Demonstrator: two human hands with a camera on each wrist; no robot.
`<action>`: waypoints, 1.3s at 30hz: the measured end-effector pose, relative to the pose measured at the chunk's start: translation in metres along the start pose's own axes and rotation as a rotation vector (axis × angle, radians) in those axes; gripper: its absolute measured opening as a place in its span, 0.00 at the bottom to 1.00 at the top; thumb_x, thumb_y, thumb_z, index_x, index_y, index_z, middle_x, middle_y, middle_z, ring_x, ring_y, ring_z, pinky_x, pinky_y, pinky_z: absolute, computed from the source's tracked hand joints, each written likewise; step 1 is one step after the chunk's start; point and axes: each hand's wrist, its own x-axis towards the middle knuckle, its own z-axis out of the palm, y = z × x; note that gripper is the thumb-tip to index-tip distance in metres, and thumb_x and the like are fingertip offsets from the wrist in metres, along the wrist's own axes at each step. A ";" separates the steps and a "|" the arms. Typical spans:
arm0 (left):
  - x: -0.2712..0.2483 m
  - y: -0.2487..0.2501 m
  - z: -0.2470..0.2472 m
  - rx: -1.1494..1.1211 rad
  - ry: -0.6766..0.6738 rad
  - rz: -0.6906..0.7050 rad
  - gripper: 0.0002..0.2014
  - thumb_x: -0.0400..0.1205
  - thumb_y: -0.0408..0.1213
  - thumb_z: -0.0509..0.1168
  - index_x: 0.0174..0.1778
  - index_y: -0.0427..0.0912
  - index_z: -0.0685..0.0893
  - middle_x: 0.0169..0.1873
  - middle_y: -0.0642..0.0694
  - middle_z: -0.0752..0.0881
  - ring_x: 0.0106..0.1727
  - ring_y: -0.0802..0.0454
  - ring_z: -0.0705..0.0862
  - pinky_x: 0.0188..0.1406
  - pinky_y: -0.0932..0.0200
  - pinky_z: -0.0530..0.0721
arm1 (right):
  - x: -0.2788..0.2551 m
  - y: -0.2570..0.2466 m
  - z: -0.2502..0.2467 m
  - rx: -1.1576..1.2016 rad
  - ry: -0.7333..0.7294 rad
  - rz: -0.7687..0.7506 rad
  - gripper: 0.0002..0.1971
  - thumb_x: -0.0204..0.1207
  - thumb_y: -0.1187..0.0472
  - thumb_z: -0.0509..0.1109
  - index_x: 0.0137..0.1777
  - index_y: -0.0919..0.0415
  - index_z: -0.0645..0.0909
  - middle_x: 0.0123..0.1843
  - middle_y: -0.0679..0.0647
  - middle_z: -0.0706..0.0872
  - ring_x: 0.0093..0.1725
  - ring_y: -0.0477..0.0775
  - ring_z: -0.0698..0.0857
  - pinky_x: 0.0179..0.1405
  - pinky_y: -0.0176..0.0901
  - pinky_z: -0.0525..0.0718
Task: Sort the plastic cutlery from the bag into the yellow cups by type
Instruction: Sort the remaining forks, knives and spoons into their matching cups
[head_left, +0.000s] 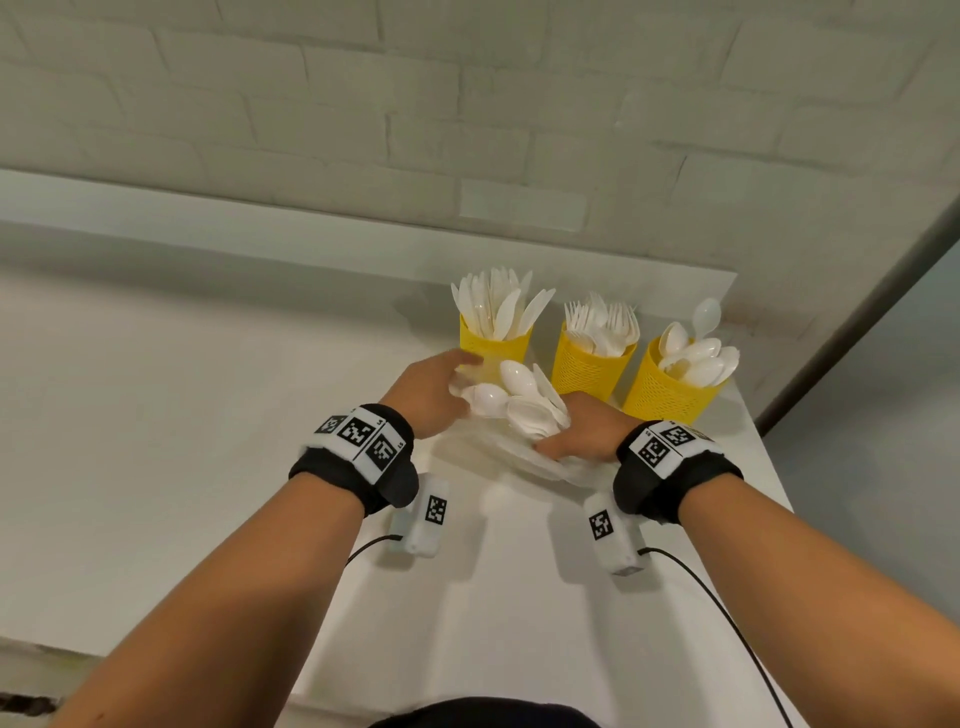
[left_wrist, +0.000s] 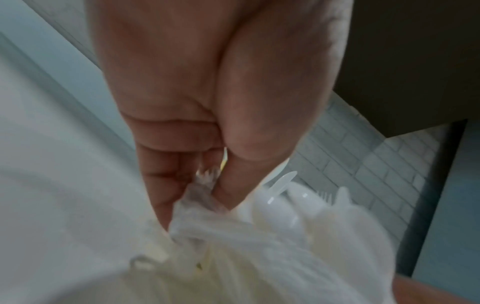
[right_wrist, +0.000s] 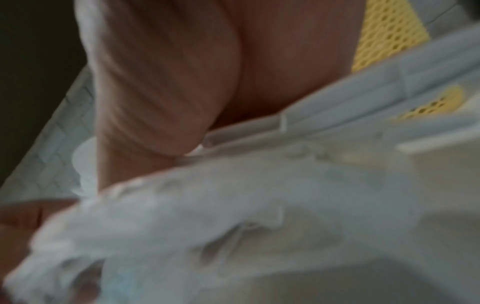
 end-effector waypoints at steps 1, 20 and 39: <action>0.000 -0.003 0.001 0.092 -0.032 -0.013 0.20 0.79 0.28 0.63 0.68 0.44 0.81 0.62 0.42 0.85 0.60 0.44 0.83 0.58 0.56 0.80 | -0.001 0.002 -0.001 0.032 0.029 -0.003 0.10 0.69 0.65 0.77 0.48 0.61 0.81 0.43 0.54 0.83 0.45 0.54 0.80 0.37 0.36 0.76; 0.021 -0.021 0.023 0.405 -0.090 -0.245 0.14 0.80 0.37 0.64 0.58 0.38 0.88 0.59 0.44 0.87 0.61 0.45 0.84 0.62 0.56 0.82 | -0.020 -0.047 -0.074 0.955 0.732 -0.201 0.05 0.75 0.67 0.69 0.41 0.65 0.87 0.35 0.56 0.90 0.36 0.50 0.90 0.40 0.41 0.88; 0.008 0.045 0.008 0.254 -0.149 -0.043 0.19 0.86 0.48 0.57 0.66 0.42 0.84 0.68 0.40 0.82 0.67 0.42 0.79 0.66 0.51 0.74 | -0.021 -0.045 -0.024 0.831 0.488 -0.170 0.07 0.78 0.67 0.69 0.39 0.60 0.83 0.34 0.54 0.87 0.26 0.47 0.84 0.32 0.39 0.83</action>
